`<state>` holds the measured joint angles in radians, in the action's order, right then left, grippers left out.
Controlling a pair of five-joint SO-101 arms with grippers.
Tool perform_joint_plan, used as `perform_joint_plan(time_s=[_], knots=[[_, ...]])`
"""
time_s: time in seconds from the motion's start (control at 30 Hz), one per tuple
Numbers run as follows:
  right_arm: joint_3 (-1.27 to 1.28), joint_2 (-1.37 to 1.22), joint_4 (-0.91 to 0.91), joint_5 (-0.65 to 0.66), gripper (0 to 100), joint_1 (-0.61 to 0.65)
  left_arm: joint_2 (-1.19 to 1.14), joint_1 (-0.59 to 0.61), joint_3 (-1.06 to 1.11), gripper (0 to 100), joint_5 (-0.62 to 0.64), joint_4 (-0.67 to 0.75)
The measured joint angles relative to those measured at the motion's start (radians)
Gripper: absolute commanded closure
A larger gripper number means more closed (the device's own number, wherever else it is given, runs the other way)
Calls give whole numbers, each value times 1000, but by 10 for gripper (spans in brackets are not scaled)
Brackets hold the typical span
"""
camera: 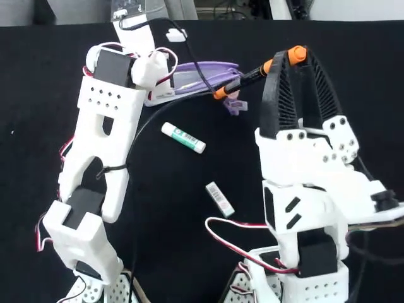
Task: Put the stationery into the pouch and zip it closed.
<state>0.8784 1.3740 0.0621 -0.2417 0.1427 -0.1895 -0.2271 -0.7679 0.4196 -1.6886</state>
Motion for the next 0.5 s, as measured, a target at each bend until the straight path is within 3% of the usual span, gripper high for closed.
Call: perform_joint_plan(time_s=[0.3, 0.5], knots=[[115, -35, -189, 0, 987, 0, -3, -21, -106, 971, 14, -68], [117, -229, -275, 0, 987, 0, -3, -21, -106, 971, 20, -68]])
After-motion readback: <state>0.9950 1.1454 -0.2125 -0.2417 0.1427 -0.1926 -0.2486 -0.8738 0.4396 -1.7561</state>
